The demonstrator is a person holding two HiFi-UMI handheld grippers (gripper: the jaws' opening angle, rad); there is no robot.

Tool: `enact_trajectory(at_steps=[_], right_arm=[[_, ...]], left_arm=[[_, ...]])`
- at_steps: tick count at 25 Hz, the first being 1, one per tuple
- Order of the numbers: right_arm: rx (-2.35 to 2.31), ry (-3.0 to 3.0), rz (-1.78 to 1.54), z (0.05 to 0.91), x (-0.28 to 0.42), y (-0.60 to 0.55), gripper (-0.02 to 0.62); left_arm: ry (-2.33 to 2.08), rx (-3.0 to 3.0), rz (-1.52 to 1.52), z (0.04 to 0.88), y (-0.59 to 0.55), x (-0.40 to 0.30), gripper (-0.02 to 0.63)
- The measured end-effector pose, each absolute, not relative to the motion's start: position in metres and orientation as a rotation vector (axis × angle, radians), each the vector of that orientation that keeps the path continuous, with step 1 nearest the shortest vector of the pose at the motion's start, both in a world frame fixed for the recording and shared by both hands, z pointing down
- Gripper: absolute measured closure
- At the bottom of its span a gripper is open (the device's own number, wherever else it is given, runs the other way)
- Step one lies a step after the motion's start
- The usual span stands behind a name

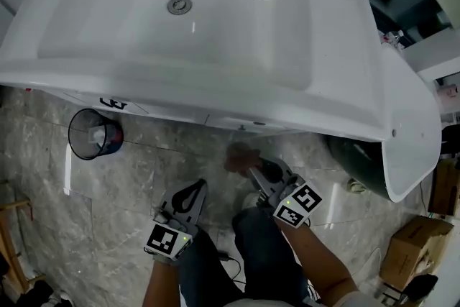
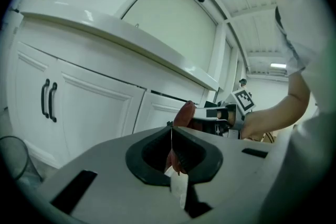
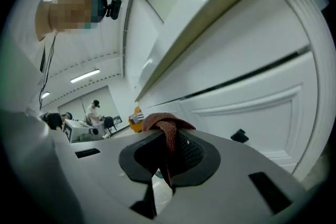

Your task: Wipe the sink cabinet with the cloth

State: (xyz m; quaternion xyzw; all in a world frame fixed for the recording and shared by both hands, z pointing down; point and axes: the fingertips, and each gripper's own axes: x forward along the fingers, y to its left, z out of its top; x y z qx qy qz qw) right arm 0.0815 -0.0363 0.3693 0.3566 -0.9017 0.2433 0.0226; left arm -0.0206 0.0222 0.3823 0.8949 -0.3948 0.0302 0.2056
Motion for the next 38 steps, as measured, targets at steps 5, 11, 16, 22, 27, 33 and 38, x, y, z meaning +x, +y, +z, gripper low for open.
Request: enact_trajectory(at_steps=[5,11,16,22,27,33,38], right_arm=[[1.039,-2.788,0.702,0.290,0.061,-0.023,0.551],[0.985,-2.809,0.641,0.182,0.045,-0.017,0.551],[0.955,-2.856,0.584,0.089,0.036,-0.015,0.551],[0.930,-2.907,0.494,-0.011,0.025,-0.008,0.551],[0.875,-2.978,0.425,-0.080,0.024,0.010,0.551],[0.813,-3.068,0.315,-0.141,0.019,0.038,0.551],[0.826,-3.114,0.259,-0.163,0.023,0.056,0.550]], left_arm=[[-1.149,2.447,0.084,0.303,0.034,-0.042,0.594],[-1.145,2.441,0.098,0.200,0.044,-0.052,0.595],[-1.158,2.451,0.087,0.121,0.047,-0.060,0.595],[-1.203,2.501,0.045,0.020,0.047,-0.066,0.595],[-1.212,2.568,-0.018,-0.057,0.057,-0.053,0.595],[-1.239,2.677,-0.041,-0.116,0.077,-0.042,0.594],[-1.269,2.681,-0.061,-0.134,0.088,-0.042,0.595]])
